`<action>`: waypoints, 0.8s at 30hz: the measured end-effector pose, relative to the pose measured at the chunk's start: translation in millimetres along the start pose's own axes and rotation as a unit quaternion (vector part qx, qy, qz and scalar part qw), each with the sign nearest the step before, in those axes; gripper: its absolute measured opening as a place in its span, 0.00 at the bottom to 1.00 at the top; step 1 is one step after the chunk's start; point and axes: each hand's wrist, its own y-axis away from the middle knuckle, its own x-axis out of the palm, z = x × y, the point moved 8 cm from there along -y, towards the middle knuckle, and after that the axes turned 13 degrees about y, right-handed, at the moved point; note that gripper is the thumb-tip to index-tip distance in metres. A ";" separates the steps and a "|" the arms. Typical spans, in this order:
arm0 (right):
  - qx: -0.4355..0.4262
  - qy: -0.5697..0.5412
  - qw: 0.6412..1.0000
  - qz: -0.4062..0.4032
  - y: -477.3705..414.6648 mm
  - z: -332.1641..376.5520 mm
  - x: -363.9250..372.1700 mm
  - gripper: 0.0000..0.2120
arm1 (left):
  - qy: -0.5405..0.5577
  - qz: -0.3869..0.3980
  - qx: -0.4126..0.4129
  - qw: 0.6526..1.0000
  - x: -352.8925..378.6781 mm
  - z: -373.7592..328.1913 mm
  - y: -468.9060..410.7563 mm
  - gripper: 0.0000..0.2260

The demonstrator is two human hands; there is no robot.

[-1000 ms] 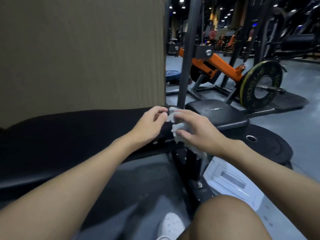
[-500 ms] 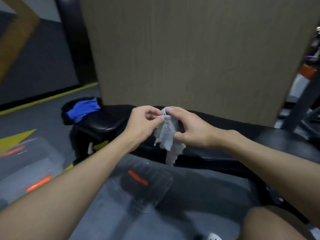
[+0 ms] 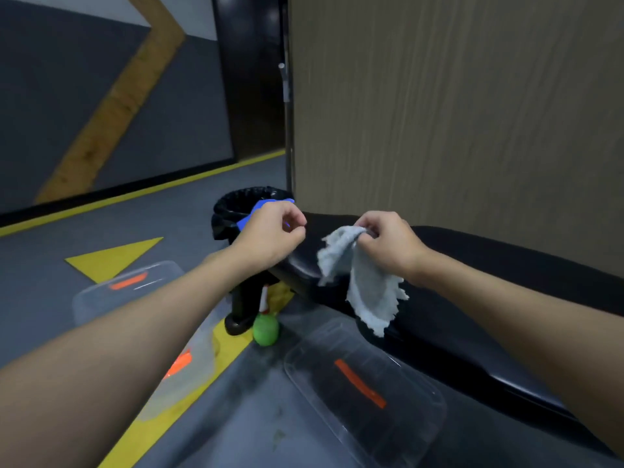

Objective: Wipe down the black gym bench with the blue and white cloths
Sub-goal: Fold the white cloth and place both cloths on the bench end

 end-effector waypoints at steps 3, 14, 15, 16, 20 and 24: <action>0.008 -0.017 1.000 0.012 -24.7 10.7 21.4 0.10 | -0.047 0.017 -0.007 0.999 -21.1 36.6 -31.0 0.05; 0.034 -0.124 0.991 -0.023 -124.3 29.3 78.9 0.08 | -0.099 0.085 -0.075 0.989 -40.4 166.6 -147.5 0.18; 0.039 -0.116 0.992 -0.018 -129.0 27.7 85.9 0.08 | -0.082 0.088 -0.081 0.989 -37.7 176.4 -152.1 0.16; 0.046 -0.108 0.993 -0.013 -132.6 24.4 92.8 0.07 | -0.064 0.090 -0.087 0.990 -35.3 186.8 -156.5 0.15; 0.077 -0.097 0.992 -0.004 -134.6 7.5 114.5 0.07 | 0.006 0.108 -0.081 0.991 -31.5 208.2 -164.6 0.16; 0.095 -0.110 0.989 -0.024 -132.9 -2.3 117.8 0.07 | 0.024 0.142 -0.091 0.985 -31.7 209.5 -166.0 0.16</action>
